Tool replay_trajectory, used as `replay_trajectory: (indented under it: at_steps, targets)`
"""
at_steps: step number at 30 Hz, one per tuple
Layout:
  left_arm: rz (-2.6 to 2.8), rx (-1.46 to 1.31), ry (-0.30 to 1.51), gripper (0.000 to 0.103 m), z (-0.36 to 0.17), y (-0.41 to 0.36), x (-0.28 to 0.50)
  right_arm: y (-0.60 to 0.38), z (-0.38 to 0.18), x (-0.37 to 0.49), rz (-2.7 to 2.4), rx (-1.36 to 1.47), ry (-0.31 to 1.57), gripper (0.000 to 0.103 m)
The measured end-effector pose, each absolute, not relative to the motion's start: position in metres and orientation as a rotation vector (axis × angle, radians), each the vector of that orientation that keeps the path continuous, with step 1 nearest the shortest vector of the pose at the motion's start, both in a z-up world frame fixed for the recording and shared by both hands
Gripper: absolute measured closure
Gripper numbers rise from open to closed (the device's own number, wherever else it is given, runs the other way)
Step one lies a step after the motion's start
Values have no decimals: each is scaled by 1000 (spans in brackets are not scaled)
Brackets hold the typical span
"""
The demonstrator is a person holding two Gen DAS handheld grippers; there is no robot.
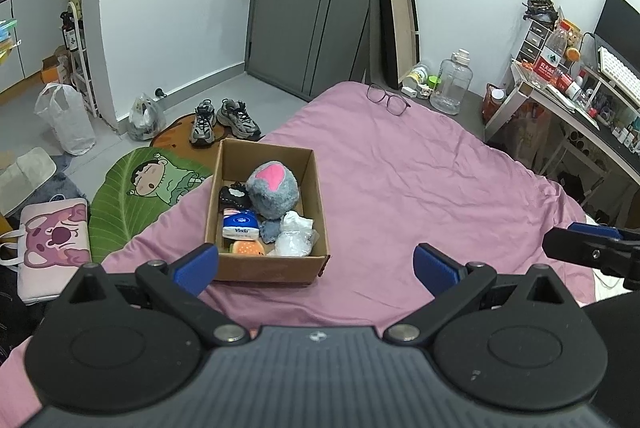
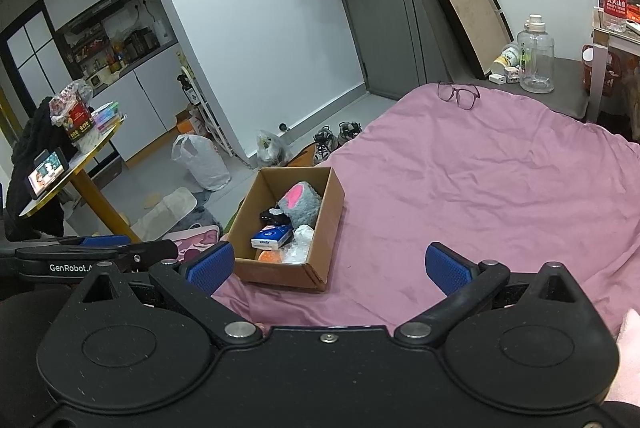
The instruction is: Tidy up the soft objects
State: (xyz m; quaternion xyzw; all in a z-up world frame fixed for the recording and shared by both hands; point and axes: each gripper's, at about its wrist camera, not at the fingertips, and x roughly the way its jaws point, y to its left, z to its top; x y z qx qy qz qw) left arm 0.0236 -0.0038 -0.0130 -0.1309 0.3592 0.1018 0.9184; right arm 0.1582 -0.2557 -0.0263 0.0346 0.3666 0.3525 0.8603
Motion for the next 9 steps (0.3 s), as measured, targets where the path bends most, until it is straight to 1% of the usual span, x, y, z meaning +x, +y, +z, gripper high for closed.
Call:
replay_trajectory:
  at_steps: [9]
  targets:
    - [201, -255, 739, 0, -14, -7, 25, -259, -35, 161, 736, 106, 787, 0]
